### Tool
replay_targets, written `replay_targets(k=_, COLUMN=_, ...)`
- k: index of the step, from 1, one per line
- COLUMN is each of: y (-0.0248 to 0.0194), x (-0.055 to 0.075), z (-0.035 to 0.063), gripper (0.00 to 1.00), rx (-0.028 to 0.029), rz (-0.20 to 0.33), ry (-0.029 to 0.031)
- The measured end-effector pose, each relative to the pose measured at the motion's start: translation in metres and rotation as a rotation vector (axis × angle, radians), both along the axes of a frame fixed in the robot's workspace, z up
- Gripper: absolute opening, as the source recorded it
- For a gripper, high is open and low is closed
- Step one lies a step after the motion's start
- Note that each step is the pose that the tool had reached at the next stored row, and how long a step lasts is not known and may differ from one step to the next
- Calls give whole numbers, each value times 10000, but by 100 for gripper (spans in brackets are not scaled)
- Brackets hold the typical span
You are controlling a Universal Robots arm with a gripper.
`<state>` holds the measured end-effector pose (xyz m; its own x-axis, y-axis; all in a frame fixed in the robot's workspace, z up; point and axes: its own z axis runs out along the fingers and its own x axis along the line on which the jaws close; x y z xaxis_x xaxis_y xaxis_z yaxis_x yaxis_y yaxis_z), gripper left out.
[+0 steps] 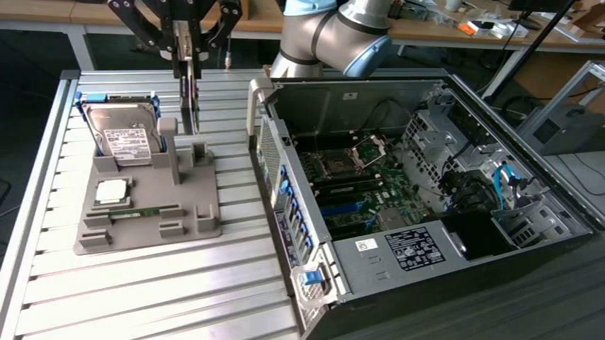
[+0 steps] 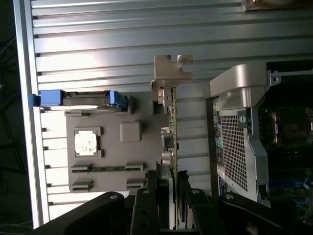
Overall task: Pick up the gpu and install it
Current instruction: 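Pick up the gpu and move the gpu toward the slot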
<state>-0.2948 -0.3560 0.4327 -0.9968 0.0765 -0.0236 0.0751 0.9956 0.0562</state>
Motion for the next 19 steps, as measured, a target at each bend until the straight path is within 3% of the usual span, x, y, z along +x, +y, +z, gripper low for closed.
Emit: replay_targets(k=19, y=-5, x=58, z=9, gripper=27, rx=0, rz=0, ry=1)
